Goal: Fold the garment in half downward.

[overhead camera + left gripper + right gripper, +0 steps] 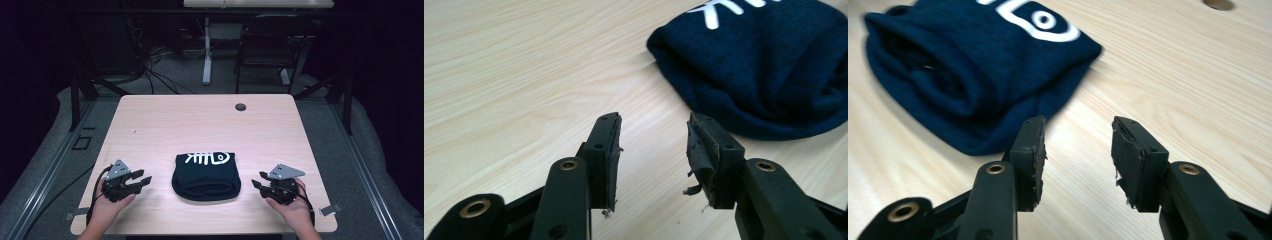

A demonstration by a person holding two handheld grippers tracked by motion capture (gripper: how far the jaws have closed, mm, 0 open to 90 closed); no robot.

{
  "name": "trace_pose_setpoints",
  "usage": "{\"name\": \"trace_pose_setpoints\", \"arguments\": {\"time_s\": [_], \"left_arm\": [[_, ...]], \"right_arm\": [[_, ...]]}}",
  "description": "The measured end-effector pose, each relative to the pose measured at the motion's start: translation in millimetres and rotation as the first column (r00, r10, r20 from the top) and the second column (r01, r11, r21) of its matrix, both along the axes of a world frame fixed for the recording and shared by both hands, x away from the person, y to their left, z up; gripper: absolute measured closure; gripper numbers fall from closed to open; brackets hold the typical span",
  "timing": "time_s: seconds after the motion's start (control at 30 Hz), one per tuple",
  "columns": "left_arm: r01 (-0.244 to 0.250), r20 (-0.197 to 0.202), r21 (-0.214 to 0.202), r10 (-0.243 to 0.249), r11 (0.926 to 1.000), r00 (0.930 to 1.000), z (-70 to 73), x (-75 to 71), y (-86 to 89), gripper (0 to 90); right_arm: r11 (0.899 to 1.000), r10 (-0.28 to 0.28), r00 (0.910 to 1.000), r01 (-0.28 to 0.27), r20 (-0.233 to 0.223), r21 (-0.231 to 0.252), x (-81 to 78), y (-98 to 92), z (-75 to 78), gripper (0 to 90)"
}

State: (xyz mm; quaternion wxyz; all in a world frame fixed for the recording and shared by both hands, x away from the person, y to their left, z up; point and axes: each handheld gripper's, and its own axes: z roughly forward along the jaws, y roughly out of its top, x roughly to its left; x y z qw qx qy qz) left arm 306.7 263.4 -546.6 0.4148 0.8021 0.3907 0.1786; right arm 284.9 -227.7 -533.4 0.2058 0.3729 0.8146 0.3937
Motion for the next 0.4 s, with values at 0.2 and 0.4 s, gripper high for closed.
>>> {"name": "trace_pose_setpoints", "arguments": {"time_s": [0.2, 0.4], "left_arm": [[-0.031, -0.003, -0.043, 0.031, 0.9986, 0.9995, -3.8, 2.0, 4.5, 55.3], [-0.037, -0.004, 0.009, 0.037, 0.9993, 0.9993, -8.8, 2.4, 3.2, 55.1]], "right_arm": [[0.998, -0.052, 0.9987, 0.052, -0.003, 0.035, 1.1, -7.0, -10.8, 56.3], [0.997, -0.078, 0.9966, 0.078, 0.024, 0.023, 0.7, -6.5, -14.4, 56.3]]}}
